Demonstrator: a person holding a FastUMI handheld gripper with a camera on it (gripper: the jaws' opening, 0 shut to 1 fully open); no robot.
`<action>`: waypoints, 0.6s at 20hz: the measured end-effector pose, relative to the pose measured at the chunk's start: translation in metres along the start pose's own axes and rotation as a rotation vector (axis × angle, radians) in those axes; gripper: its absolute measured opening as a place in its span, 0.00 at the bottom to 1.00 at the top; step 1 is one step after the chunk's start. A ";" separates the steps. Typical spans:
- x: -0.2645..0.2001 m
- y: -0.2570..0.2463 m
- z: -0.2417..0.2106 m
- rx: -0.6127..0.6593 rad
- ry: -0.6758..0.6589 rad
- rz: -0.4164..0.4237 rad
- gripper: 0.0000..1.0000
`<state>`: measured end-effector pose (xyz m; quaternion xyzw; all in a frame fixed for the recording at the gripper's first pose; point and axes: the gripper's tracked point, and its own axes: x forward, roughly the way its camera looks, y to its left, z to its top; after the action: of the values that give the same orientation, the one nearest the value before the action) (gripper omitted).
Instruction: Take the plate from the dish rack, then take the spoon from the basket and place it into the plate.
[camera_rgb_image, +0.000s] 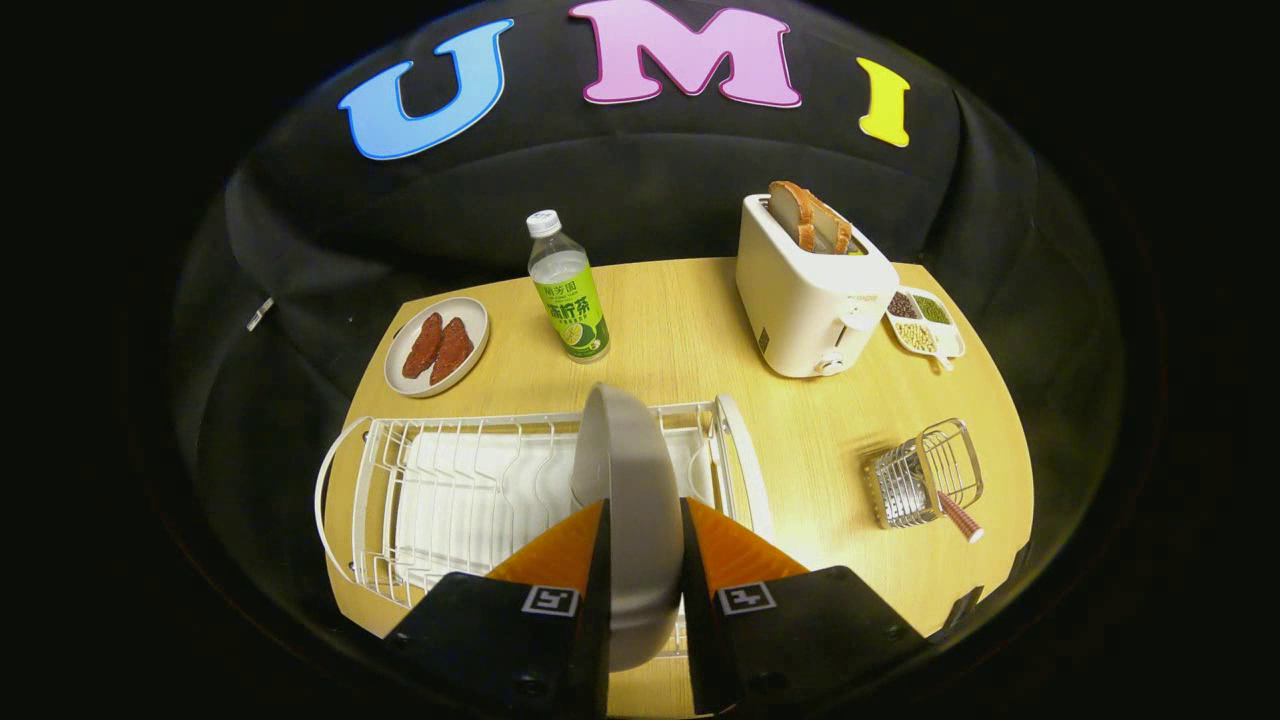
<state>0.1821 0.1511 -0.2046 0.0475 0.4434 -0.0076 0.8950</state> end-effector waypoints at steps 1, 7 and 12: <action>-0.002 0.000 -0.001 0.000 0.002 -0.012 0.35; -0.008 0.015 0.002 -0.085 -0.040 -0.057 0.31; -0.017 0.021 0.010 -0.135 -0.088 -0.103 0.31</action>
<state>0.1803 0.1709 -0.1833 -0.0361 0.4051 -0.0257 0.9132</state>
